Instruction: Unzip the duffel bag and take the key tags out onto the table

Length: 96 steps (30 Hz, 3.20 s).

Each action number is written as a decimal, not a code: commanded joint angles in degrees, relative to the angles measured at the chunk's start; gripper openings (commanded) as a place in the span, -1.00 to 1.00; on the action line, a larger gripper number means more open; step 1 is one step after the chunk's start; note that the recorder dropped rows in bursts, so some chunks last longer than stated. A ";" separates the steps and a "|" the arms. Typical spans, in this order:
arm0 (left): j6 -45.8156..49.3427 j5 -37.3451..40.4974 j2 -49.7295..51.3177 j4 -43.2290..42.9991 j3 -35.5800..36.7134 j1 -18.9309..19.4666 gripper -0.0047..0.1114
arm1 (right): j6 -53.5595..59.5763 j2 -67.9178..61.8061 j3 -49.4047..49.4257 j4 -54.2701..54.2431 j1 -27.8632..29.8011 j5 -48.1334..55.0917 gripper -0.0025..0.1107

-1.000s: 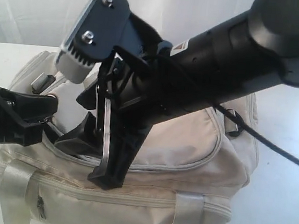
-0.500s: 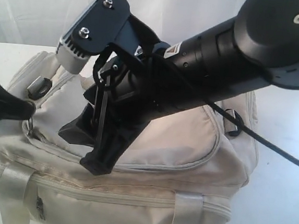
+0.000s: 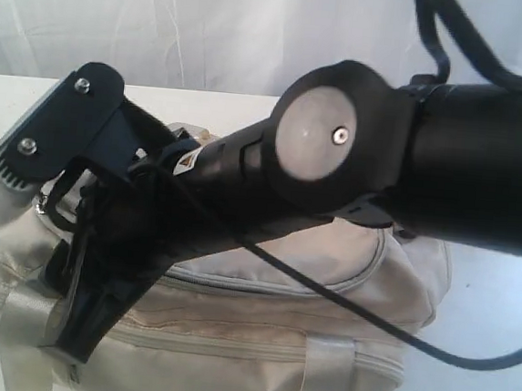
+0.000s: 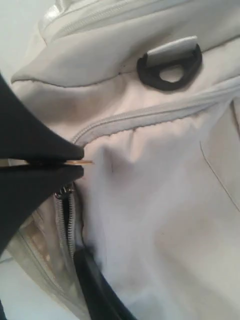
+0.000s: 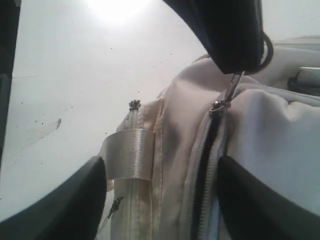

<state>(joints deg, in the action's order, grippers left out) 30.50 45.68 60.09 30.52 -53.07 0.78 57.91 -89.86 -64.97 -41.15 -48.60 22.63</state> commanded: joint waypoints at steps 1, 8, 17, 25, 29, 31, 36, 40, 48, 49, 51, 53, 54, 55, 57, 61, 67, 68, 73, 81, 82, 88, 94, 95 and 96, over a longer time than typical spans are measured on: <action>-2.48 0.99 -0.05 -3.40 -0.28 0.40 -0.92 | -1.75 -1.69 -0.23 -0.30 -1.05 -3.29 -0.04; -3.81 2.13 -0.16 -4.86 -0.28 0.40 -0.92 | -2.80 -1.69 -0.23 2.95 -1.05 -3.89 -0.54; -3.93 2.96 -5.52 -5.34 -0.28 0.40 -0.92 | -2.80 -2.04 -0.23 4.81 -1.05 -3.82 -0.25; -3.93 3.40 -6.75 -7.04 -0.28 0.40 -0.92 | -7.28 -4.52 -0.23 4.81 -1.05 -4.20 -0.48; -5.25 0.06 -6.62 -10.11 -0.28 0.40 -0.92 | -7.87 -4.18 -0.23 5.03 -1.05 -1.88 -0.93; -5.32 -1.95 -5.89 -10.46 -0.18 0.40 -0.92 | -8.79 -3.95 -0.23 5.03 -1.05 -0.89 -0.96; -5.05 -5.92 -2.08 -11.71 0.54 0.40 -0.92 | -9.80 -3.95 -0.23 5.03 -1.05 3.27 -0.96; -5.05 -11.20 1.20 -11.03 0.44 0.40 -0.92 | -9.80 -3.95 -0.23 5.03 -1.05 6.51 -0.96; -0.80 -13.99 7.88 -5.17 -2.81 0.40 -0.92 | -9.80 -3.95 -0.23 5.03 -1.05 7.76 -0.96; 1.20 -13.19 9.02 -3.48 -4.16 0.27 -0.92 | -9.80 -3.95 -0.23 5.03 -1.05 7.76 -0.96; 4.04 -12.03 11.21 -0.73 -6.78 0.06 -0.92 | -9.80 -3.95 -0.23 5.03 -1.05 7.76 -0.96; 5.70 -11.14 13.92 1.25 -9.95 0.06 -0.92 | -10.25 -3.95 -0.23 5.03 -1.05 7.97 -0.96; 5.98 -10.85 15.03 1.68 -11.14 0.06 -0.92 | -10.25 -3.95 -0.23 5.03 -1.05 8.07 -0.96; 6.38 -10.46 16.59 1.95 -12.89 0.06 -0.92 | -10.25 -3.95 -0.23 5.03 -1.05 8.24 -0.96; 6.91 -9.76 18.92 2.04 -15.52 0.06 -0.92 | -10.25 -3.95 -0.23 5.03 -1.05 8.52 -0.96; 7.53 -9.76 24.11 2.04 -20.81 0.06 -0.92 | -10.25 -3.95 -0.23 5.03 -1.05 9.44 -0.96; 9.00 -9.54 32.08 3.62 -28.52 0.06 -0.92 | -10.25 -3.95 -0.23 5.12 -1.05 10.55 -0.96; 9.31 -9.53 33.12 4.14 -30.05 0.06 -0.92 | -10.25 -3.95 -0.23 5.14 -1.05 10.81 -0.96; 11.66 -10.38 39.44 7.79 -37.38 0.06 -0.92 | -10.25 -3.95 -0.23 5.14 -1.05 11.36 -0.96; 11.51 -11.50 48.93 8.70 -44.80 0.06 -0.92 | -10.25 -3.95 -0.23 5.14 -1.05 12.03 -0.96; 11.51 -11.68 49.54 9.00 -44.93 0.06 -0.92 | -10.35 -3.95 -0.23 5.14 -1.05 12.03 -0.96; 11.51 -10.14 49.97 8.82 -44.93 0.06 -0.50 | -10.35 -3.95 -0.23 5.14 -1.05 12.03 -0.96; 8.74 -4.91 46.46 6.66 -44.93 0.06 0.50 | -10.62 -3.95 -0.23 5.14 -1.05 12.03 -0.96; 6.60 -3.20 45.08 4.12 -44.93 0.06 0.48 | -10.73 -3.95 -0.23 5.14 -1.05 12.03 -0.96; 4.17 -1.89 43.74 1.64 -44.93 0.06 0.44 | -11.12 -3.95 -0.23 5.14 -1.05 12.03 -0.96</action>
<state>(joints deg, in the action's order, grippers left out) 39.35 39.06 107.86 36.22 -97.62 0.69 47.56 -93.94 -65.55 -35.92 -49.34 31.85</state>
